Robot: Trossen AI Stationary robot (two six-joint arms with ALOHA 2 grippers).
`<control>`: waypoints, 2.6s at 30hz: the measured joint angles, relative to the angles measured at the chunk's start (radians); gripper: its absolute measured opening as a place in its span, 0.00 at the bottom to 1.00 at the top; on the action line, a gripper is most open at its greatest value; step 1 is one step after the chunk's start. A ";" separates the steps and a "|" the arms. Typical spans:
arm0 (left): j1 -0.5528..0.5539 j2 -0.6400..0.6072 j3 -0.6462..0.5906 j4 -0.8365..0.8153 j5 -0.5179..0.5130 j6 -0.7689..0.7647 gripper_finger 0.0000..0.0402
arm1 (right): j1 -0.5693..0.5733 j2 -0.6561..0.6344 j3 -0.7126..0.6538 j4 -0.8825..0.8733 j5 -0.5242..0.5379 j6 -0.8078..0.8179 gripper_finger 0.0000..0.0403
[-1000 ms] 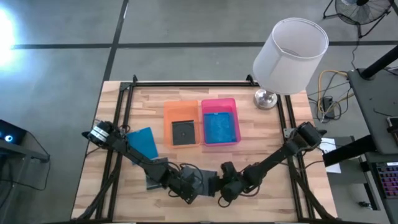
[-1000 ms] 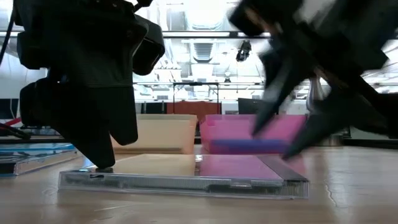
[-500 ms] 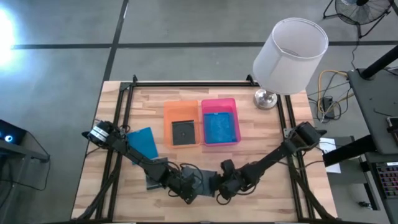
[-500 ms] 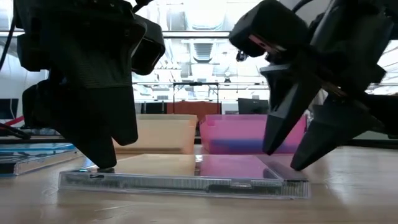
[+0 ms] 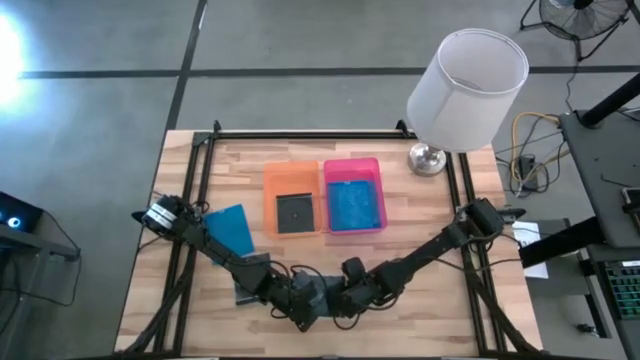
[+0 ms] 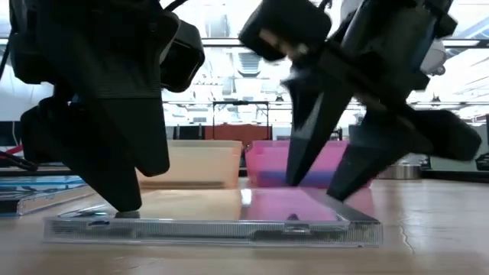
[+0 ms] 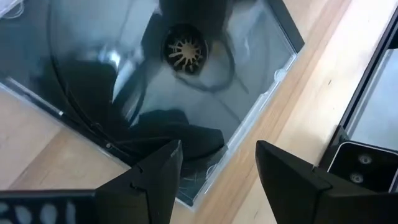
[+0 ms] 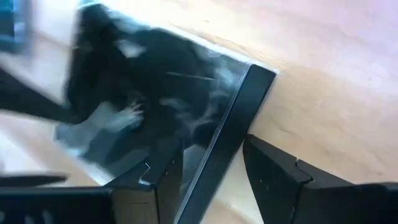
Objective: Pick & place jewel cases by type
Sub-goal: Put the bottom black cd case into the orange bin
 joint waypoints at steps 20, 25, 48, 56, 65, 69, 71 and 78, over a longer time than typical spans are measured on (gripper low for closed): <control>-0.014 -0.008 0.001 0.037 -0.011 0.024 0.49 | -0.001 -0.104 0.001 0.113 0.039 -0.190 0.40; -0.015 -0.013 0.002 0.069 -0.015 0.035 0.49 | -0.003 -0.130 0.003 0.155 0.086 -0.210 0.40; -0.021 -0.016 0.000 0.113 -0.032 0.039 0.49 | -0.007 -0.129 0.003 0.243 0.128 -0.190 0.40; -0.020 -0.015 0.000 0.110 -0.038 0.042 0.49 | -0.007 -0.119 0.003 0.255 0.137 -0.176 0.40; -0.022 -0.025 0.000 0.105 -0.052 0.075 0.49 | -0.005 -0.108 0.005 0.278 0.139 -0.180 0.40; -0.028 -0.026 0.000 0.104 -0.069 0.092 0.49 | -0.005 -0.108 0.005 0.279 0.136 -0.178 0.40; -0.033 -0.026 0.000 0.104 -0.081 0.101 0.49 | -0.004 -0.108 0.005 0.285 0.135 -0.178 0.40; -0.049 -0.027 0.000 0.105 -0.123 0.149 0.49 | -0.001 -0.108 0.006 0.301 0.134 -0.175 0.40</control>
